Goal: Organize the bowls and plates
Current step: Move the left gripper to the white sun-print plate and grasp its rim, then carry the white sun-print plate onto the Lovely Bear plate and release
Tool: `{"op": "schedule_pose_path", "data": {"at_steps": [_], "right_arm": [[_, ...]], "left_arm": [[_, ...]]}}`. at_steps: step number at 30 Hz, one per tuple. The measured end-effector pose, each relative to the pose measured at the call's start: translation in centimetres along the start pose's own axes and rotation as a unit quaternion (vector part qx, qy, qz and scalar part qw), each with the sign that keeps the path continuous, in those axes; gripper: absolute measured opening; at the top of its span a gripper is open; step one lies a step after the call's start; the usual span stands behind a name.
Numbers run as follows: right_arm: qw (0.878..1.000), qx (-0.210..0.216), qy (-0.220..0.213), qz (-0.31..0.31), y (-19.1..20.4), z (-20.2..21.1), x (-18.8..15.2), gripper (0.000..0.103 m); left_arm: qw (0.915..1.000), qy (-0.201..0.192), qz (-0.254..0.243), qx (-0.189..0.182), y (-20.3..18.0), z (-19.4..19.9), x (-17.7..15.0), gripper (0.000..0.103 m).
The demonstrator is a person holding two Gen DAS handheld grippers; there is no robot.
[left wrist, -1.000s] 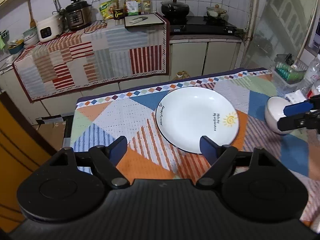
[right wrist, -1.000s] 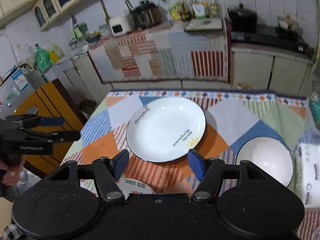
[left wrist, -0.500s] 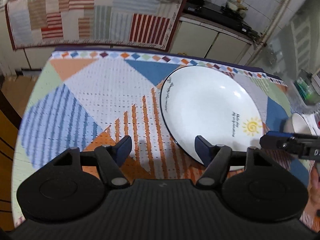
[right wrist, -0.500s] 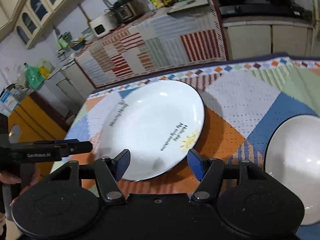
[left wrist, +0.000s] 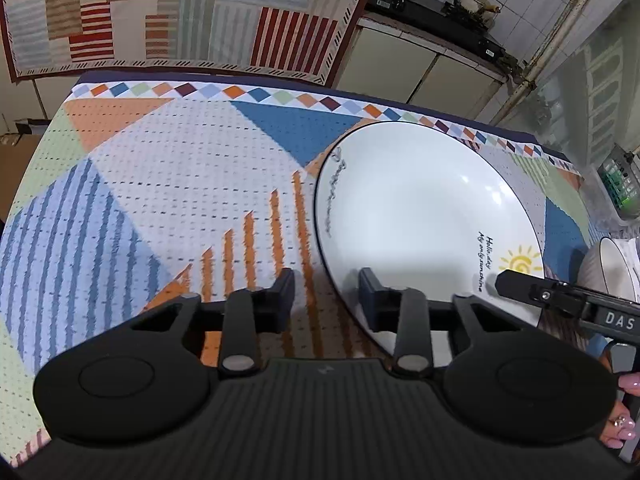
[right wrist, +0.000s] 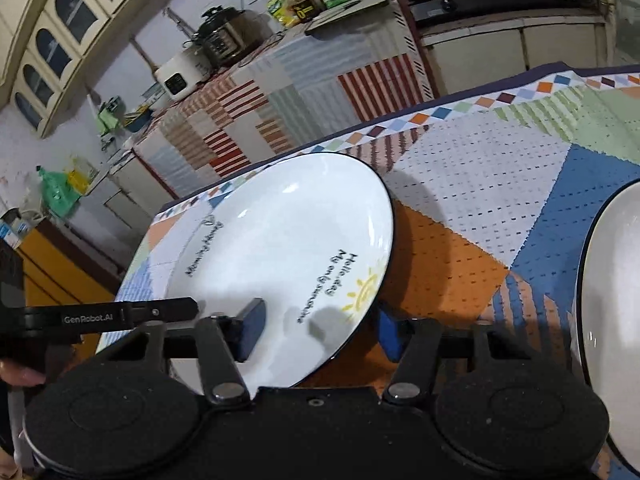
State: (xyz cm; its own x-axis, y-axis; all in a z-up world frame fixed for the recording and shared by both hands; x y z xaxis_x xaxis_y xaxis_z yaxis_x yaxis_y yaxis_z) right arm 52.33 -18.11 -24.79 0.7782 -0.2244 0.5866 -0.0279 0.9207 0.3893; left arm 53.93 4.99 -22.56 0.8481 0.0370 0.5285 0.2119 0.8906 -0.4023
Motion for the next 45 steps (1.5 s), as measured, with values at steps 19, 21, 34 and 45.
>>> {"op": "schedule_pose_path", "data": {"at_steps": [19, 21, 34, 45], "right_arm": [[0.999, -0.019, 0.038, 0.027, 1.1, 4.2, -0.4, 0.019], [0.999, -0.016, 0.035, 0.030, 1.7, 5.8, -0.8, 0.020], [0.996, -0.010, 0.001, 0.085, 5.9, 16.5, -3.4, 0.021], [0.995, 0.008, -0.008, 0.104, 7.2, 20.5, -7.4, 0.023]], "left_arm": [[0.9994, 0.011, -0.031, 0.010, -3.2, 5.6, -1.7, 0.017], [0.9991, 0.009, -0.040, 0.012, -4.0, 7.2, -1.9, 0.017], [0.9978, -0.017, -0.064, 0.001, -8.2, 17.3, -5.9, 0.020], [0.9962, -0.023, -0.084, 0.012, -9.5, 22.0, -10.6, 0.022]]}}
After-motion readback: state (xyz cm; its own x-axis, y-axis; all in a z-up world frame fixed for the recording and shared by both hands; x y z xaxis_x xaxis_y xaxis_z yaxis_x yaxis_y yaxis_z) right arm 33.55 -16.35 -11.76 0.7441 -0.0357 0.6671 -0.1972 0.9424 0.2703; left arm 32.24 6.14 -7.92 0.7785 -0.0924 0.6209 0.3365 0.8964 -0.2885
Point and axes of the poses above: each gripper's, at about its wrist camera, not at the fingertips, and z roughly against the way its jaws point, y to its left, x to its top, the point moved 3 cm from there along -z, roughly the way its jaws point, and after that the axes turned 7 degrees about -x, right-handed, at the moved point
